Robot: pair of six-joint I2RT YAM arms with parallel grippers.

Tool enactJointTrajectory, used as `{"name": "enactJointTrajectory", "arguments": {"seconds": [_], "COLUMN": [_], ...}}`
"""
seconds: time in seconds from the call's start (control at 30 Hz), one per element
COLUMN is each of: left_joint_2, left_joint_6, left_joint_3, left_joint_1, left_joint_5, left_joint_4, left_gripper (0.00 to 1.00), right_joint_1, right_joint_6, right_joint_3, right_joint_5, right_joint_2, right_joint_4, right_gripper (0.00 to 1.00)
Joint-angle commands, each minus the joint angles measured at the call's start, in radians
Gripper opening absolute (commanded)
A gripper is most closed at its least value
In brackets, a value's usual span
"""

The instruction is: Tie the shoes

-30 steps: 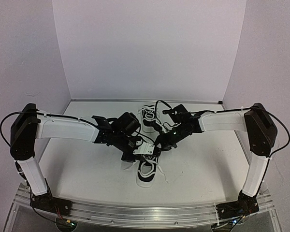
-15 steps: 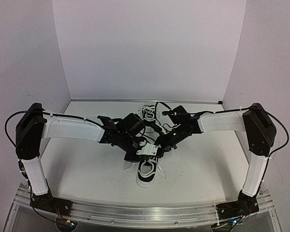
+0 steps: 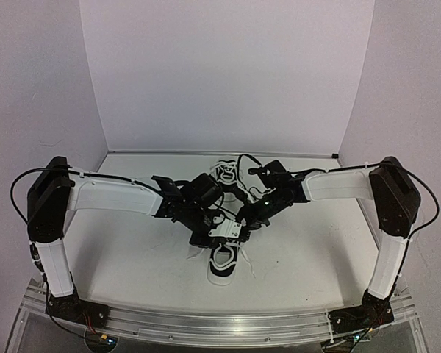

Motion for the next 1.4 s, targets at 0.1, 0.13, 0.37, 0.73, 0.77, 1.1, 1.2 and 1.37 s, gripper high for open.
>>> {"name": "enactJointTrajectory", "arguments": {"seconds": [0.1, 0.13, 0.37, 0.73, 0.77, 1.1, 1.2, 1.37], "left_joint_2": [-0.076, -0.091, -0.106, -0.072, -0.067, -0.086, -0.076, -0.066], "left_joint_6": [-0.046, -0.057, -0.151, -0.244, -0.252, -0.299, -0.315, -0.36], "left_joint_3": [-0.06, -0.079, -0.151, -0.193, -0.195, -0.288, -0.299, -0.319], "left_joint_1": [-0.005, -0.004, 0.001, 0.004, 0.004, 0.003, 0.003, 0.003], "left_joint_5": [-0.026, -0.03, -0.092, -0.143, -0.148, -0.069, -0.093, -0.148], "left_joint_4": [0.139, 0.176, 0.33, 0.447, 0.455, 0.527, 0.545, 0.618], "left_gripper": [0.0, 0.0, 0.0, 0.0, 0.0, 0.0, 0.0, 0.0], "right_joint_1": [-0.006, -0.006, -0.007, -0.006, -0.007, -0.007, -0.007, -0.007], "right_joint_6": [0.001, 0.001, 0.014, 0.039, 0.044, 0.096, 0.107, 0.113], "right_joint_3": [-0.015, -0.016, -0.024, -0.048, -0.052, -0.075, -0.08, -0.09], "right_joint_5": [-0.022, -0.024, -0.029, -0.028, -0.032, -0.007, -0.011, -0.041], "right_joint_2": [-0.007, -0.008, -0.014, -0.043, -0.046, -0.056, -0.06, -0.068], "right_joint_4": [0.027, 0.028, 0.044, 0.083, 0.091, 0.143, 0.164, 0.181], "right_gripper": [0.0, 0.0, 0.0, 0.0, 0.0, 0.0, 0.0, 0.0]}}
